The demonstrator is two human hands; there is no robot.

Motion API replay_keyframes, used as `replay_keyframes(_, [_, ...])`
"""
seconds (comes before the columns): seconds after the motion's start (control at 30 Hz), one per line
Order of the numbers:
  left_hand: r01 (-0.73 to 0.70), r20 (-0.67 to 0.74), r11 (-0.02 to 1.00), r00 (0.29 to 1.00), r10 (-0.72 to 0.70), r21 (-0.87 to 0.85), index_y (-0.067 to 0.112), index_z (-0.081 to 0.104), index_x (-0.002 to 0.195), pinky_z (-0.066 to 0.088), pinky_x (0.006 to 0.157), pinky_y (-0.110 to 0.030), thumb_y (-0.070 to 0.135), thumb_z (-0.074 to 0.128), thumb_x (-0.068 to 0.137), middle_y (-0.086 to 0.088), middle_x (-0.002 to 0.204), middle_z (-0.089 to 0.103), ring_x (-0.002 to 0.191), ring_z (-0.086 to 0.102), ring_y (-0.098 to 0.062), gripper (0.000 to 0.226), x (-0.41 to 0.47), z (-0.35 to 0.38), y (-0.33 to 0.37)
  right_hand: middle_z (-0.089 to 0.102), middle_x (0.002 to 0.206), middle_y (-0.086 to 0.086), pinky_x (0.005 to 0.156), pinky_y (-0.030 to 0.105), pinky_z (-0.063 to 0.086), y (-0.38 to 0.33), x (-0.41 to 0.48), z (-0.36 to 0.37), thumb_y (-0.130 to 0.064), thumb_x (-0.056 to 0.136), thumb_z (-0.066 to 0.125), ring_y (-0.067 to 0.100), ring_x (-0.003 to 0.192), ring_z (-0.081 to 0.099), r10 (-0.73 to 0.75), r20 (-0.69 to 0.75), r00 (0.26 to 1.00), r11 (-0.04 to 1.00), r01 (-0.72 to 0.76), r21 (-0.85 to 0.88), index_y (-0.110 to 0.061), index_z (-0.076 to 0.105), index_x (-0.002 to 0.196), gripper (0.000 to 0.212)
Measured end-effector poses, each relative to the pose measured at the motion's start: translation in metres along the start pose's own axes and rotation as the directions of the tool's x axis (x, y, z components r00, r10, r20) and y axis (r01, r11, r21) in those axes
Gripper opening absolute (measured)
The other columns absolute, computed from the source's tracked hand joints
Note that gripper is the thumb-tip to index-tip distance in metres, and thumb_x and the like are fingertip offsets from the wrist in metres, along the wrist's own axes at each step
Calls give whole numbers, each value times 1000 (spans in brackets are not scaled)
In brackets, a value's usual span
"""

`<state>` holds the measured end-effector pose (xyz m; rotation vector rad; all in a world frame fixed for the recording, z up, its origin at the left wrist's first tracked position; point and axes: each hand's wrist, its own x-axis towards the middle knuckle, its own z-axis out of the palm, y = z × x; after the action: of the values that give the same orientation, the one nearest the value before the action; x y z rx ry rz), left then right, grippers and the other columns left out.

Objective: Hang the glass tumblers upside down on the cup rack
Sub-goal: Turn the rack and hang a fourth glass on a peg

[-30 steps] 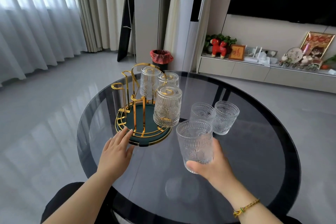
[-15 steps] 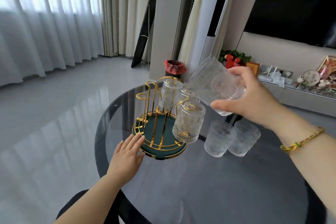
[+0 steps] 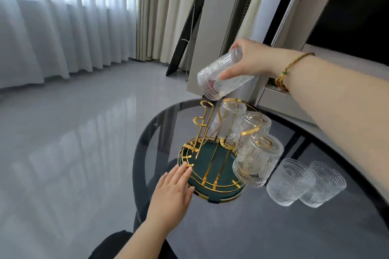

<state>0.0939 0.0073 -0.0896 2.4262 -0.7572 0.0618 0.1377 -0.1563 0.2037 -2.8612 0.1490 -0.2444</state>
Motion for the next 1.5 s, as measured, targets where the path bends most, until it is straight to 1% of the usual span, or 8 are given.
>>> replay_keyframes(0.1, [56,-9,997,998,-57,-50,32,8,140,2,114,-29,41,25,95,9,154,7,141,2,-9,49,3,0,0,42,134,10,80,30,34,-4,18,13,-45,62,73,17,99,39,38,63,997,998,-35,-49,-17,30,130,85])
replay_keyframes(0.3, [75,-8,995,997,-76,-68,33,7,140,2,113,-29,44,25,94,10,154,6,141,2,-10,50,4,0,-1,41,137,9,81,32,35,-11,41,51,-41,64,73,27,120,42,60,187,981,990,-34,-136,-15,28,132,86])
replay_keyframes(0.43, [67,-7,995,998,-67,-76,33,5,140,0,112,-28,45,24,94,10,154,5,141,2,-9,51,5,3,-3,42,136,10,81,32,37,-15,47,69,-38,64,74,28,120,43,63,216,974,984,-24,-179,-14,28,133,86])
replay_keyframes(0.63, [66,-10,995,998,-67,-75,34,4,139,1,113,-29,48,29,92,12,154,5,141,4,-9,55,6,6,-6,42,136,9,91,35,40,-17,42,93,-34,65,74,26,121,42,63,344,937,956,42,-289,-13,31,131,81])
replay_keyframes(0.8, [71,-8,995,997,-71,-74,36,2,139,-1,111,-28,52,30,90,13,154,4,141,5,-9,58,7,6,-5,45,133,10,88,34,42,-16,44,96,-31,67,72,26,117,45,73,389,918,941,66,-331,-11,33,129,76])
replay_keyframes(1.07, [36,-2,998,999,-36,-53,38,2,138,-3,109,-27,51,29,91,14,153,3,141,4,-9,56,6,6,-5,44,134,11,91,38,43,-5,46,97,-32,69,71,28,118,45,94,395,914,934,56,-353,-11,32,131,76])
replay_keyframes(1.23, [19,1,999,1000,-19,-50,38,5,139,-3,107,-26,50,31,91,14,153,6,140,6,-9,56,7,3,-5,42,137,10,94,37,41,1,47,91,-38,71,67,27,122,42,72,378,923,958,41,-284,-12,33,132,74])
replay_keyframes(1.5, [38,31,999,999,-37,-29,37,6,139,7,114,-31,50,32,90,13,153,7,140,11,-9,57,7,1,-3,50,128,8,83,30,39,17,25,70,-40,77,60,22,111,48,25,207,978,995,-4,-99,-14,42,125,57])
